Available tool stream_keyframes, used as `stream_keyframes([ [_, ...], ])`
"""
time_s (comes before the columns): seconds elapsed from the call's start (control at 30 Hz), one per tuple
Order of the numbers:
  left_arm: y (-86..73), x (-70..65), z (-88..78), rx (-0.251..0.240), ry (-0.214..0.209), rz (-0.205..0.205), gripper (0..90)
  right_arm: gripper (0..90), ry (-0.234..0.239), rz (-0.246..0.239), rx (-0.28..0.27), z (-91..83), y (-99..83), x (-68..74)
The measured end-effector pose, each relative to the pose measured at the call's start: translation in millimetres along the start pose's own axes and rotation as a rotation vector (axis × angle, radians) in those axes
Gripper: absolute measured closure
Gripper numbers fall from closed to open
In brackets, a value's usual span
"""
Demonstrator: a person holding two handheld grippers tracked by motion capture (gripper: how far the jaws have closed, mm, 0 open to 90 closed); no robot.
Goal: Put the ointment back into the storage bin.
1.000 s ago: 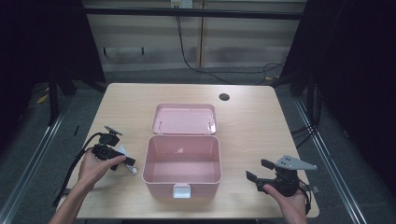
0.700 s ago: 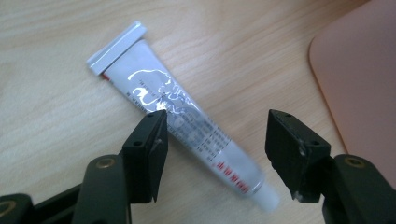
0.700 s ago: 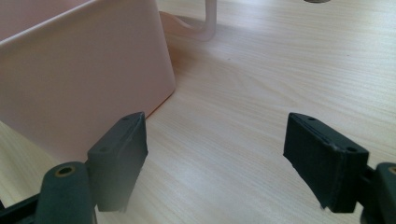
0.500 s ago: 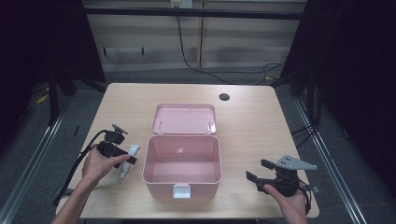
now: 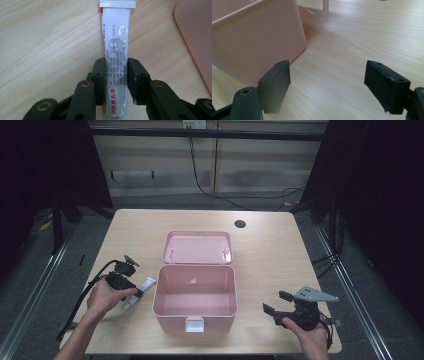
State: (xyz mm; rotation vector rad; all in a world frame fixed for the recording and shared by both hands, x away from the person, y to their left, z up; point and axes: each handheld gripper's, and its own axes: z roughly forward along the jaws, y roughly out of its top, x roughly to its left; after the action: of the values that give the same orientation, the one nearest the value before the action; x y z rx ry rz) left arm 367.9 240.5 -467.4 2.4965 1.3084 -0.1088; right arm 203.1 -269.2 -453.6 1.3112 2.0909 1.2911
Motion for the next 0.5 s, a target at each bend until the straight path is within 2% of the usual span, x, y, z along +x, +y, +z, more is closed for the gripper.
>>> stream_keyframes([
  [0.13, 1.9, -1.3, 0.5, 0.015, 0.002, 0.008, 69.9, 20.6, 0.003, -0.004, -0.001, 0.4, -0.1, 0.1],
  [0.3, 4.5, -5.8, 2.0, 0.042, 0.042, 0.063, 70.0, 20.5, 0.004, -0.002, 0.002, 0.6, -0.1, 0.3],
  [0.5, 6.0, -3.0, 1.2, 0.074, 0.022, 0.06, 70.1, 20.5, 0.005, -0.002, 0.004, 0.7, -0.1, 0.4],
])
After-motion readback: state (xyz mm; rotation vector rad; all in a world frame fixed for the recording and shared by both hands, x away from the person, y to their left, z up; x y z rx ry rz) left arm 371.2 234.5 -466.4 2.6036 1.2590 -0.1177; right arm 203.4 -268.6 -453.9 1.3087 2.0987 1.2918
